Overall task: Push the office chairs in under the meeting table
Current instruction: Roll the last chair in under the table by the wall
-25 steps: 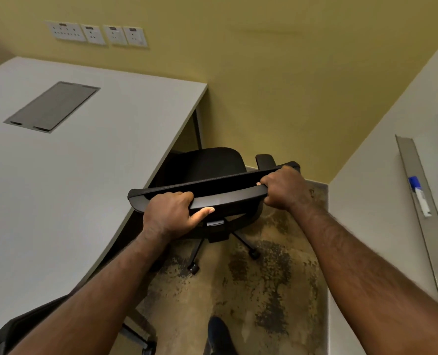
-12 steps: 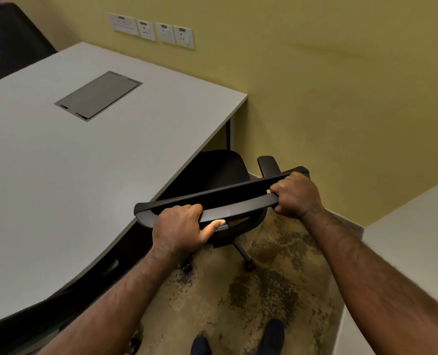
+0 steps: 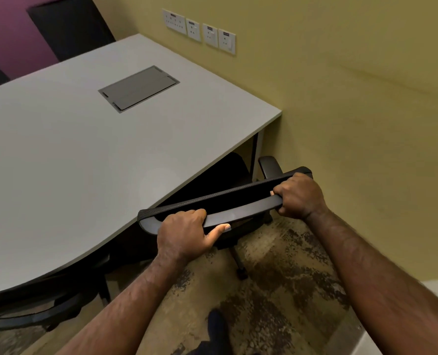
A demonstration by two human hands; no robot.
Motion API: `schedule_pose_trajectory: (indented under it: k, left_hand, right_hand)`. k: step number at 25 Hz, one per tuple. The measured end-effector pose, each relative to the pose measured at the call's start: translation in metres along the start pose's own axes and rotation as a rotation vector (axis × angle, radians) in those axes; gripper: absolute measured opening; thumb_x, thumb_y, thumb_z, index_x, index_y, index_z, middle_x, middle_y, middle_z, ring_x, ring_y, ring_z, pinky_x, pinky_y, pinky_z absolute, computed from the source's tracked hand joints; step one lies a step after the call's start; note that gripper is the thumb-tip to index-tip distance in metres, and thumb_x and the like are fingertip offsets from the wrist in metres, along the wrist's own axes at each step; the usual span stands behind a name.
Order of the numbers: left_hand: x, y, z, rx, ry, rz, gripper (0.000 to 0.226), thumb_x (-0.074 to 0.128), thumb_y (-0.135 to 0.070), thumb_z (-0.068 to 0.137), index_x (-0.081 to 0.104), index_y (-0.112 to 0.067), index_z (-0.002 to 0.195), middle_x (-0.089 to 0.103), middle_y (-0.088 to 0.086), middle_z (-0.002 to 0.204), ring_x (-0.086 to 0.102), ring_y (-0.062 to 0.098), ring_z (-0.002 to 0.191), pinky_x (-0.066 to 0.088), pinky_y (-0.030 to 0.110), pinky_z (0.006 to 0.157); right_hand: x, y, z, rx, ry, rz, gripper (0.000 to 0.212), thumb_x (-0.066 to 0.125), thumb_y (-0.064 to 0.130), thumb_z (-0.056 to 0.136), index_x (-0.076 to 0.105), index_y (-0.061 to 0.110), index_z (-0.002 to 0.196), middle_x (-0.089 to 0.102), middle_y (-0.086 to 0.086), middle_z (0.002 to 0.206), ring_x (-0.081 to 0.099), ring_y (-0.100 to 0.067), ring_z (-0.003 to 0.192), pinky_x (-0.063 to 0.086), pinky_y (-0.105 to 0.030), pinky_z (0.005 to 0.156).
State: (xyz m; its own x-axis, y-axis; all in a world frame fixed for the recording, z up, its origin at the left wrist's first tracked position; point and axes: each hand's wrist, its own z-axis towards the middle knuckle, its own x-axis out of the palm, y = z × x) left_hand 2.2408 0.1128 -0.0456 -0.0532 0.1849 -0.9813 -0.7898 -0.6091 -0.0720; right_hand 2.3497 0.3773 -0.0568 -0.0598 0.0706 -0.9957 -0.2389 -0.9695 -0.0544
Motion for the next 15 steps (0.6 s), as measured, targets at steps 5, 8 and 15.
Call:
schedule_pose_trajectory:
  k: [5, 8, 15]
  left_hand:
    - [0.018, -0.001, 0.037, -0.074, -0.029, -0.011, 0.063, 0.033, -0.081, 0.083, 0.037, -0.024, 0.058, 0.032, -0.009, 0.047, 0.031, 0.009, 0.039, 0.015, 0.021, 0.040]
    - [0.026, -0.005, 0.062, -0.119, -0.042, -0.017, 0.063, 0.033, -0.081, 0.084, 0.036, -0.023, 0.057, 0.032, -0.009, 0.046, 0.030, 0.009, 0.038, 0.015, 0.020, 0.039]
    - [0.032, -0.013, 0.103, -0.210, -0.027, -0.012, 0.063, 0.034, -0.081, 0.084, 0.035, -0.024, 0.059, 0.032, -0.008, 0.047, 0.031, 0.011, 0.039, 0.021, 0.023, 0.039]
  right_hand:
    - [0.007, -0.031, 0.048, -0.100, -0.018, 0.006, 0.028, 0.083, 0.021, 0.035, 0.063, 0.017, 0.055, 0.058, -0.002, 0.049, 0.055, -0.027, 0.047, 0.043, -0.031, 0.059]
    - [0.012, -0.050, 0.080, -0.155, -0.029, 0.016, 0.029, 0.082, 0.020, 0.033, 0.061, 0.018, 0.053, 0.058, -0.002, 0.048, 0.055, -0.026, 0.046, 0.043, -0.030, 0.058]
    - [0.018, -0.083, 0.138, -0.238, 0.015, 0.045, 0.028, 0.081, 0.022, 0.035, 0.064, 0.017, 0.057, 0.061, -0.003, 0.052, 0.058, -0.027, 0.050, 0.045, -0.033, 0.061]
